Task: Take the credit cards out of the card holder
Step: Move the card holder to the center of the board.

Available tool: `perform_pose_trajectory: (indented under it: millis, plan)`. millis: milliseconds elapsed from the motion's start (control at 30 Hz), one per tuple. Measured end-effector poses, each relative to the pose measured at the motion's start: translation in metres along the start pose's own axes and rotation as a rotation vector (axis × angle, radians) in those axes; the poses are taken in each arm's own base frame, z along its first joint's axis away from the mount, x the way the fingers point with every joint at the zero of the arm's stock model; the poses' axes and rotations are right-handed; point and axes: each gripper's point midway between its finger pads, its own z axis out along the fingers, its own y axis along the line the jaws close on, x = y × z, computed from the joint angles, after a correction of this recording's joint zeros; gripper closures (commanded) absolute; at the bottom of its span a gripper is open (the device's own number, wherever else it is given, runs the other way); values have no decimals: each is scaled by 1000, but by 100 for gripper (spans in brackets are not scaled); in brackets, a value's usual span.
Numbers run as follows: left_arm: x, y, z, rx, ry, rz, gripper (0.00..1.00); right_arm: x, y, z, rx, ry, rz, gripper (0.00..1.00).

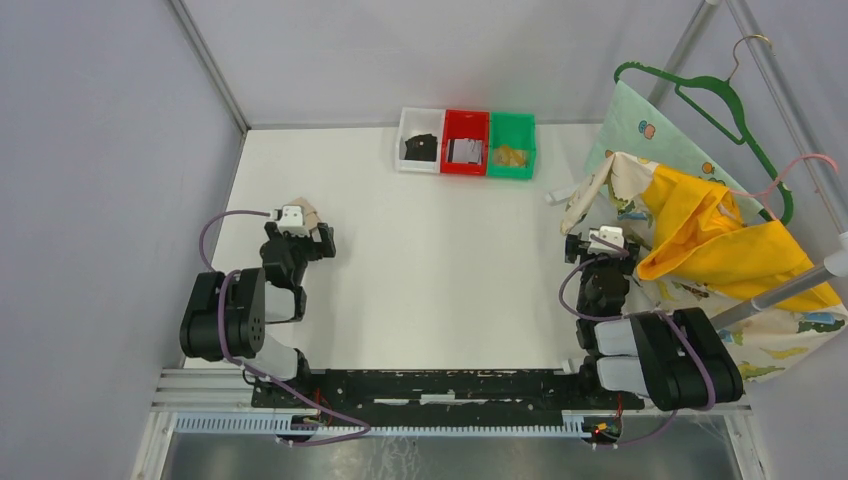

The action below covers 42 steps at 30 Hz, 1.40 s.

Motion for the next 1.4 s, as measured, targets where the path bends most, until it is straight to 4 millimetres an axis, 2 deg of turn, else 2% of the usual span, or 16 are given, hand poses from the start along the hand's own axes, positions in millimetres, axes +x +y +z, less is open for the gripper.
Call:
perform_pose_trajectory:
  millis: [67, 100, 167, 200, 300, 367, 467, 600, 667, 767, 833, 900, 1000, 1167, 1267, 1400]
  plan:
    - [2, 2, -1, -2, 24, -6, 1, 1, -4, -3, 18, 20, 5, 2]
    - [0, 4, 1, -4, 37, -9, 2, 11, -7, -4, 34, 72, -4, 2]
    - [-14, 11, 10, -8, 78, -19, 2, 9, -10, -1, 65, 113, 3, 2]
    - [-27, 15, 17, -12, 80, -20, 2, 7, -10, 5, 74, 143, 5, 2]
    - [-69, 25, 28, -22, 60, -4, 1, -14, -1, 26, 61, 182, 36, 2]
    - [-79, 28, 24, -22, 67, 6, 0, -31, 9, 34, 18, 171, 84, 2]
    - [-76, 31, 12, -20, 134, -6, 0, -44, 28, 36, -65, 165, 185, 2]
    - [-78, 35, 5, -15, 234, -24, 0, -33, 53, 29, -167, 235, 351, 2]
    - [-94, 37, 6, -12, 257, -33, 0, -30, 70, 25, -255, 269, 407, 2]
    - [-131, 44, 13, -12, 235, -34, 0, -23, 97, 17, -345, 353, 400, 2]
    - [-149, 48, 18, -10, 226, -36, 0, -29, 118, 8, -398, 373, 368, 3]
    - [-157, 49, 23, 0, 239, -46, 1, -35, 140, -5, -454, 371, 346, 6]
    - [-152, 52, 34, 1, 287, -75, 2, -37, 163, -25, -505, 385, 326, 9]
    - [-105, 55, 49, -2, 445, -129, 4, -29, 207, -41, -542, 449, 274, 13]
    - [-73, 55, 50, -4, 547, -156, 5, -34, 238, -29, -544, 478, 238, 13]
    - [-52, 57, 49, -15, 632, -175, 6, -67, 277, 15, -504, 447, 227, 13]
